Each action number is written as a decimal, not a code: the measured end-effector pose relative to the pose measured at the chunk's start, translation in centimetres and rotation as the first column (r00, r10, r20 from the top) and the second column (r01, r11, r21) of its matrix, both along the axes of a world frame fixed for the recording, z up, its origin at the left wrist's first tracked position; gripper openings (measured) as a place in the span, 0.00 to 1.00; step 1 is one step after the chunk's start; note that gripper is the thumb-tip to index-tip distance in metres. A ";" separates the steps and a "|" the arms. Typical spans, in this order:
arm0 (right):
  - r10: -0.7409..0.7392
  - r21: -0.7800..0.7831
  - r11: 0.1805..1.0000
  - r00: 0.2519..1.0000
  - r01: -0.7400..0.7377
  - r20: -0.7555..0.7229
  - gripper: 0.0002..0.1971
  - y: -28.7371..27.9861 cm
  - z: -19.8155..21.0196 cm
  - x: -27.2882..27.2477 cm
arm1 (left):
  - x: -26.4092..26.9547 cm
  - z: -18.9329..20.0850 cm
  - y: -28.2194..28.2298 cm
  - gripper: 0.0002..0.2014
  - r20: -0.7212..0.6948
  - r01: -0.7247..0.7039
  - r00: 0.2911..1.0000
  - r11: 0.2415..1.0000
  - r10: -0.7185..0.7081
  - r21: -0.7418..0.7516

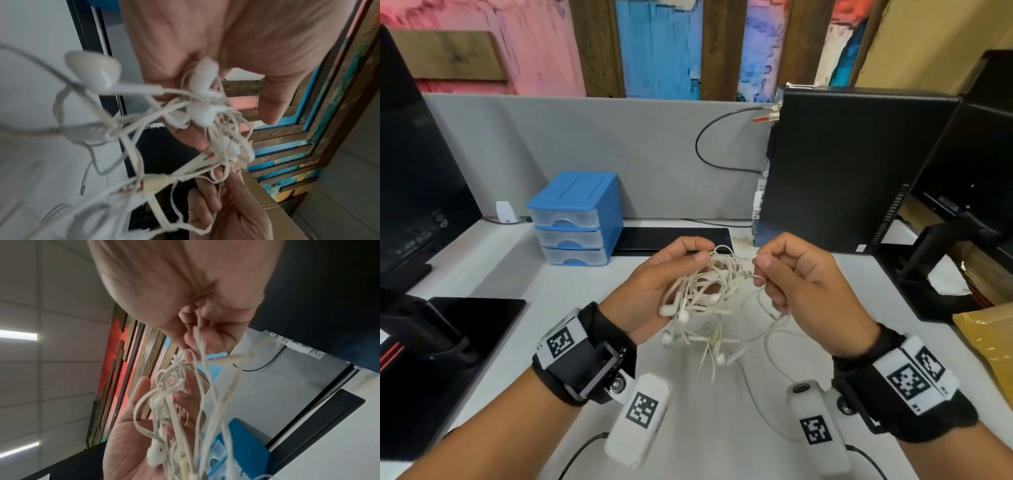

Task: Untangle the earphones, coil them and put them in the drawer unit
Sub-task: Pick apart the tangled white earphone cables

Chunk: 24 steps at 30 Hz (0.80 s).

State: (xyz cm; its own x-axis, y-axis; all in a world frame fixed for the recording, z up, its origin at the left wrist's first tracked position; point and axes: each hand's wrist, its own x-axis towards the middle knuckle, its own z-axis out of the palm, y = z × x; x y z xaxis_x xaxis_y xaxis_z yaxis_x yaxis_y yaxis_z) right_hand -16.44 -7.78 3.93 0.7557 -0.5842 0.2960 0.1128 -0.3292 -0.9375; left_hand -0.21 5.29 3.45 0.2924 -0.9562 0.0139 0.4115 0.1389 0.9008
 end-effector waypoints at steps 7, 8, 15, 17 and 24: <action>-0.017 -0.071 0.997 1.000 0.017 0.007 0.06 -0.2 -0.2 0.0 | -0.1 -0.4 -0.2 0.10 0.168 -0.018 0.985 0.999 0.023 -0.026; -0.013 -0.062 0.998 1.000 0.013 0.007 0.06 -0.2 -0.3 0.1 | -0.1 -0.6 -0.1 0.10 0.198 -0.017 0.980 0.999 0.022 -0.028; 0.013 -0.096 0.995 1.000 -0.015 -0.019 0.05 -0.3 -0.4 0.0 | 0.3 -0.8 -0.3 0.18 0.320 -0.064 0.944 0.997 0.076 -0.046; 0.012 -0.128 0.992 1.000 -0.016 -0.029 0.05 -0.4 -0.5 -0.1 | 0.1 -0.5 -0.2 0.20 0.345 -0.088 0.933 0.994 0.103 -0.061; 0.072 -0.116 0.990 0.996 -0.078 -0.054 0.09 -0.3 -0.3 -0.2 | -0.5 -0.5 -0.1 0.23 0.516 -0.122 0.841 0.987 0.161 -0.109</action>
